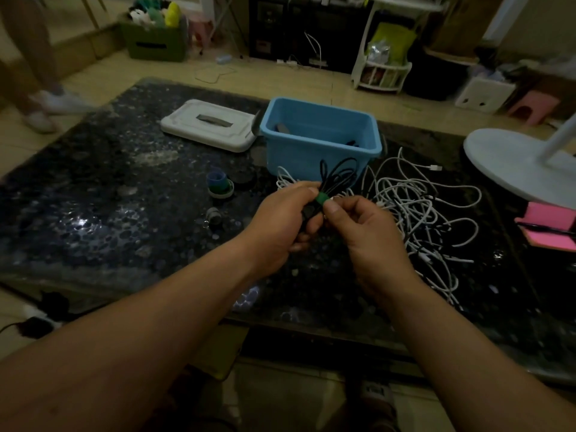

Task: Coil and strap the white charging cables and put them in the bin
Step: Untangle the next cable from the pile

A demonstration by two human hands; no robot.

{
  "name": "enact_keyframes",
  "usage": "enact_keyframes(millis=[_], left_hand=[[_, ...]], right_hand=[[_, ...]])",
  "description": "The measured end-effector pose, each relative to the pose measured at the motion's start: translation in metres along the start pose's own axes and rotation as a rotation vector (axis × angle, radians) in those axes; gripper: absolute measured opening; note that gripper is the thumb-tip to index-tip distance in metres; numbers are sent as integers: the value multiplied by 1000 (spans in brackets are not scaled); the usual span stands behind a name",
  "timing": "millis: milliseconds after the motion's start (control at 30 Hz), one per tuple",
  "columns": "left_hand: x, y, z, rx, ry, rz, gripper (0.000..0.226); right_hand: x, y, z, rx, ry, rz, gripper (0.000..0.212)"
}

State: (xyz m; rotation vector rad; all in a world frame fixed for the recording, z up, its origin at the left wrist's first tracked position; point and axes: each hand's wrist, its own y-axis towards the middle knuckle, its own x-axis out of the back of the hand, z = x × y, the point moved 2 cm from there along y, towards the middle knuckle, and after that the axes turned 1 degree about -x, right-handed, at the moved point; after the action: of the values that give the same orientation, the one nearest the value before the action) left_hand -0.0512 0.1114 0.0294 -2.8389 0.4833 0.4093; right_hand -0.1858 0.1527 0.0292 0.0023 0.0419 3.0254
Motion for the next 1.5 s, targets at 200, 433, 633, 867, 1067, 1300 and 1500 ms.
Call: enact_keyframes(millis=[200, 433, 633, 867, 1067, 1300, 1500], left_hand=[[4, 0, -5, -1, -65, 50, 39], [6, -1, -11, 27, -125, 160, 46], [9, -3, -12, 67, -155, 193, 44], [7, -4, -6, 109, -164, 183, 39], [4, -9, 7, 106, 74, -17, 29], [11, -25, 27, -323, 656, -95, 8], [10, -37, 38, -539, 1140, -29, 21]], right_hand=[[-6, 5, -9, -133, 261, 98, 22], [-15, 4, -1, -183, 435, 224, 23], [-17, 4, -2, -190, 454, 224, 22], [-17, 0, -4, -192, 439, 159, 17], [-17, -7, -21, -242, 377, -32, 18], [-13, -22, -44, -385, 334, -148, 15], [-21, -29, -42, -430, 340, -266, 15]])
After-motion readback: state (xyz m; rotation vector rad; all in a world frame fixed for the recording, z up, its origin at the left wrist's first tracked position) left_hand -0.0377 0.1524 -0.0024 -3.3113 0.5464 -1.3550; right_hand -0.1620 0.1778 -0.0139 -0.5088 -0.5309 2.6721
